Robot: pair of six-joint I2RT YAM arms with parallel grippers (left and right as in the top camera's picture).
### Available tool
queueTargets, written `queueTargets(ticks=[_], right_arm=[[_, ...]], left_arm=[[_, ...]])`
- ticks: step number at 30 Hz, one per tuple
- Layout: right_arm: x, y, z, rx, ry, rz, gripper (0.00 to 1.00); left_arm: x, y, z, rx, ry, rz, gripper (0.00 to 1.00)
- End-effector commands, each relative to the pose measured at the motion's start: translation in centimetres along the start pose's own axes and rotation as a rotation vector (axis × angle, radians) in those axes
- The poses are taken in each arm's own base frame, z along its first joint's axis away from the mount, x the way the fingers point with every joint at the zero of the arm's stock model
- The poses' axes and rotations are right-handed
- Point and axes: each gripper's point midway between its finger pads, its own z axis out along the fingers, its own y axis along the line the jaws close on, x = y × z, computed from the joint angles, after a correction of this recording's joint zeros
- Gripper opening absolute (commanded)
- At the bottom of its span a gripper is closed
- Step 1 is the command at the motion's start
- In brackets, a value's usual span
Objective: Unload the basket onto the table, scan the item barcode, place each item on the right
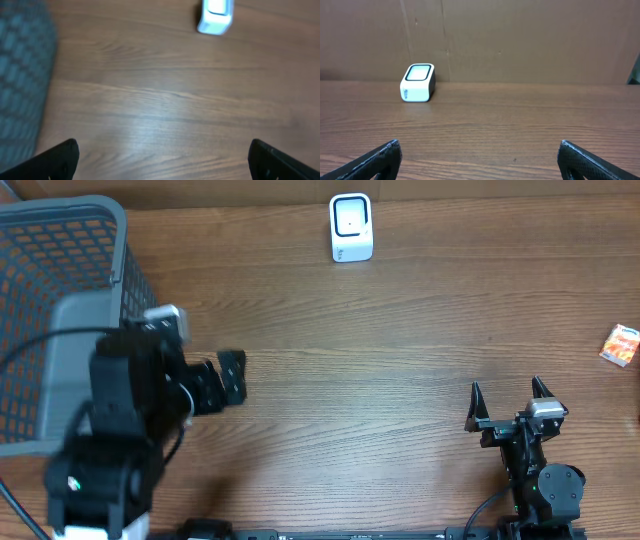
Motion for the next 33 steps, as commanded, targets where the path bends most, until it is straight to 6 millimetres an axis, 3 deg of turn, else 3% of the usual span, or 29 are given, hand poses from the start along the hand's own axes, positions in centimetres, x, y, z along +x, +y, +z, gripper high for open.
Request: queueTargets(ticks=[1, 10, 14, 24, 33], right_arm=[[0.1, -0.2, 0.0, 0.012, -0.006, -0.003, 1.00], [0.1, -0.2, 0.0, 0.012, -0.006, -0.003, 1.00], [0.1, -0.2, 0.0, 0.012, -0.006, -0.003, 1.00], [0.1, -0.2, 0.0, 0.012, -0.006, -0.003, 1.00], [0.1, -0.2, 0.0, 0.012, -0.006, -0.003, 1.00]], left_arm=[[2.6, -1.5, 0.4, 0.133, -0.035, 0.174, 1.00], [5.2, -2.0, 1.1, 0.237, -0.248, 0.285, 1.00], [5.7, -1.9, 2.4, 0.241, -0.276, 0.322, 1.00], [6.0, -1.4, 3.4, 0.232, -0.477, 0.402, 1.00], [6.6, 0.3, 4.5, 0.173, -0.672, 0.396, 1.00]])
